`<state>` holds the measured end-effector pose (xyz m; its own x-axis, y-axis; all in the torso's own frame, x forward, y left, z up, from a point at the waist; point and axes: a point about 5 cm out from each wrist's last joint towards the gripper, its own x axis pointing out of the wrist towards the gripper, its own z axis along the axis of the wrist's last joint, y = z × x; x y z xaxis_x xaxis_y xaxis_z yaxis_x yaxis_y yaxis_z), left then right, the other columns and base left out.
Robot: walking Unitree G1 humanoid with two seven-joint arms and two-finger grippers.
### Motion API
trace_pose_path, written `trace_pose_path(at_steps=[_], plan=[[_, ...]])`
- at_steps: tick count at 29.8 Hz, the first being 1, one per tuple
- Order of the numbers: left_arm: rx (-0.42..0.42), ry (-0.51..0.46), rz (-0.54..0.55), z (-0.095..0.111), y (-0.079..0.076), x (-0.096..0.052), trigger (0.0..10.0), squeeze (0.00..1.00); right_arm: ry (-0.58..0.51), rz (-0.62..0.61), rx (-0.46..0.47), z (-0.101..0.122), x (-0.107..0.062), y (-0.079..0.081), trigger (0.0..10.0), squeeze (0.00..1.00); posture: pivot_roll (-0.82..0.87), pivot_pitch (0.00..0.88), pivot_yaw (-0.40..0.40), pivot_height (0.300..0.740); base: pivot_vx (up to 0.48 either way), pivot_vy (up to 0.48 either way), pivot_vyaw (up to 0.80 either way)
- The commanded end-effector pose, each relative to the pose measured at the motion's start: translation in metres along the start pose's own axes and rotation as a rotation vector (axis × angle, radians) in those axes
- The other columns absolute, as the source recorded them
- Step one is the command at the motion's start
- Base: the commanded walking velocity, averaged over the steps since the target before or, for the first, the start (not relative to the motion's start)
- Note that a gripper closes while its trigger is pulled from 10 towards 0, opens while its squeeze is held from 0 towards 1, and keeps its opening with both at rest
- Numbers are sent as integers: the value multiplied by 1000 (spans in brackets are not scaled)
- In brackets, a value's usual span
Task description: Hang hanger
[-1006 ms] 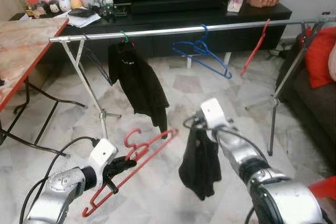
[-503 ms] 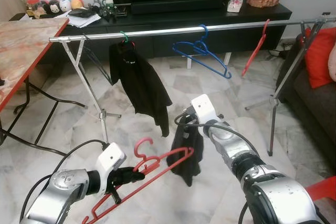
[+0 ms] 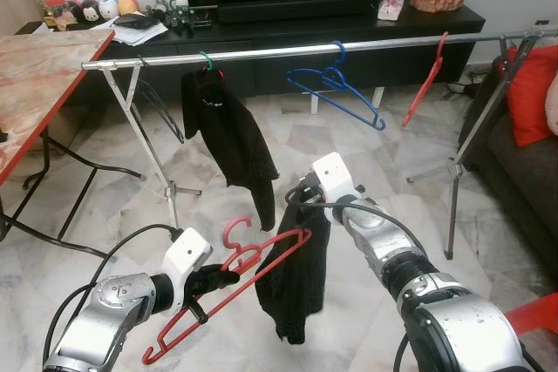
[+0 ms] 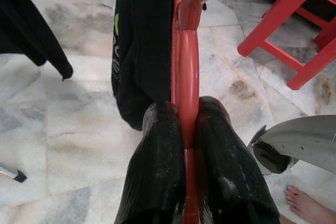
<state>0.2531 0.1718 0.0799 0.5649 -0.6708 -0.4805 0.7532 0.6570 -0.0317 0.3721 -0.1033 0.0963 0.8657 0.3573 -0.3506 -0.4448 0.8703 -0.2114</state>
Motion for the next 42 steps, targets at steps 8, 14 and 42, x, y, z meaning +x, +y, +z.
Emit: trace_pose_path(at_steps=[8, 14, 42], plan=[[7, 22, 22, -3, 4, -7, 10000, 0, -2, -37, 1, 2, -2, -8, 10000, 0, -50, 0, 55, 740, 0, 0, 0], [14, 16, 26, 0, 5, -6, 10000, 0, 3, -48, 3, 1, -2, -11, 10000, 0, -49, 0, 56, 740, 0, 0, 0], [13, -35, 40, 13, 6, 7, 10000, 0, -67, 64, 1, 25, 2, 3, 10000, 0, -49, 0, 60, 740, 0, 0, 0]])
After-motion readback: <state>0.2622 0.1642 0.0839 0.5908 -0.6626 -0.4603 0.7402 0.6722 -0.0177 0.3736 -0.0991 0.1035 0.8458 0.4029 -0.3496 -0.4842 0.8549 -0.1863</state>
